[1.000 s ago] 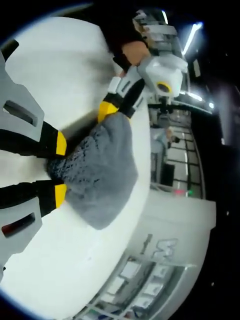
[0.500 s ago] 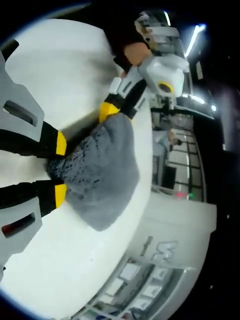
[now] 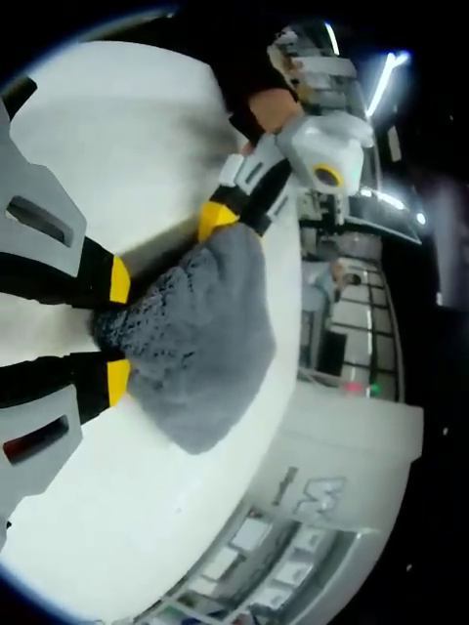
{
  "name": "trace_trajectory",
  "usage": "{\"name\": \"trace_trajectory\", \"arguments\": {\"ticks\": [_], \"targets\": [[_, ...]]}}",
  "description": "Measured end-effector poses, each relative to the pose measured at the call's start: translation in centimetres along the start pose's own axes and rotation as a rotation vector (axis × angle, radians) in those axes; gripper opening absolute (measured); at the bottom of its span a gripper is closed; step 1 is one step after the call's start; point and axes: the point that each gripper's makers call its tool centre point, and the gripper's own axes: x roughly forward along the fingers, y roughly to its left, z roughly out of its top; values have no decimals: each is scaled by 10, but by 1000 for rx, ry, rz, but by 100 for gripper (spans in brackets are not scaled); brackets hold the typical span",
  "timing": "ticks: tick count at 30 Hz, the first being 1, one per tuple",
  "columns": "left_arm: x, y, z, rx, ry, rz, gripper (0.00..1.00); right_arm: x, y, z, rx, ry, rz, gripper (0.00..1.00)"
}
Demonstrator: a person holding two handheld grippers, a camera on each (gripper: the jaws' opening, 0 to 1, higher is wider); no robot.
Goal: Open the folded towel by lifting each exposed corner and separating the folded layers until the towel lies flat within the target outline without major curled edges
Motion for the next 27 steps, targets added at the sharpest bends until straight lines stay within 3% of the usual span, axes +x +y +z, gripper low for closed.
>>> {"name": "trace_trajectory", "arguments": {"ticks": [27], "targets": [[-12, -9, -3, 23, 0, -4, 15, -9, 15, -4, -9, 1, 11, 12]]}}
